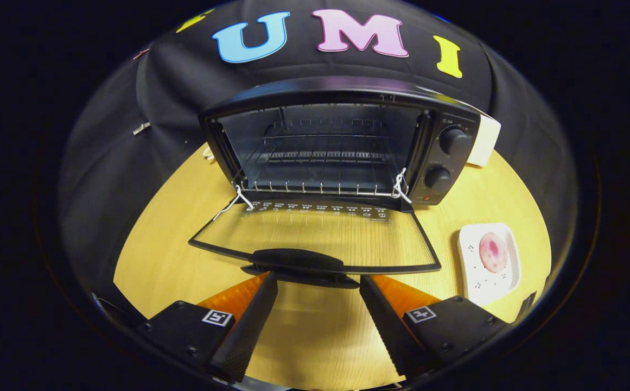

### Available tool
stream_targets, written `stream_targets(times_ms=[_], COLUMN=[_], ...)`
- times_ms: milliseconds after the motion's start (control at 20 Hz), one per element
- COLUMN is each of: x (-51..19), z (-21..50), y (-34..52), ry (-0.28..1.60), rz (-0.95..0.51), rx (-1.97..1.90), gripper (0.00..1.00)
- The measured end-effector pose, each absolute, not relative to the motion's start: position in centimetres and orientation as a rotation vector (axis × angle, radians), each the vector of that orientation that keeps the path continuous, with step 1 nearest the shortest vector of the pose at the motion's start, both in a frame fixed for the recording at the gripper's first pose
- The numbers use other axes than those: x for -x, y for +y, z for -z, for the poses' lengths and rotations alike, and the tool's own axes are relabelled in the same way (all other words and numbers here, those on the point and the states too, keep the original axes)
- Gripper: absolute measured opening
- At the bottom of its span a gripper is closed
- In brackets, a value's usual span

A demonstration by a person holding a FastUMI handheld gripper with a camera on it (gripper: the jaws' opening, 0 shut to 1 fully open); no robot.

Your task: Open the toaster oven, put the food inside, and close the toaster oven door.

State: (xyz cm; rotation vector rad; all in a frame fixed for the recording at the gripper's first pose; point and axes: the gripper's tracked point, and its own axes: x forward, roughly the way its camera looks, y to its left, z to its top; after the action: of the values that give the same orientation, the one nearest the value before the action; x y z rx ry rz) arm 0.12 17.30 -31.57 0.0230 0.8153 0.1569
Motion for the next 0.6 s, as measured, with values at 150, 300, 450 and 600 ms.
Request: stream_targets(times_ms=[150, 300, 450, 600], x=[0.5, 1.1, 3.0, 4.4], z=[33.1, 34.6, 34.5, 32.5], y=[17.5, 17.1, 16.3, 14.6], ry=[0.85, 0.883, 0.908, 0.874], rz=[-0.172, -0.182, -0.191, -0.206], rx=[-0.006, 0.012, -0.007, 0.009], gripper=[0.99, 1.0, 1.0, 0.99])
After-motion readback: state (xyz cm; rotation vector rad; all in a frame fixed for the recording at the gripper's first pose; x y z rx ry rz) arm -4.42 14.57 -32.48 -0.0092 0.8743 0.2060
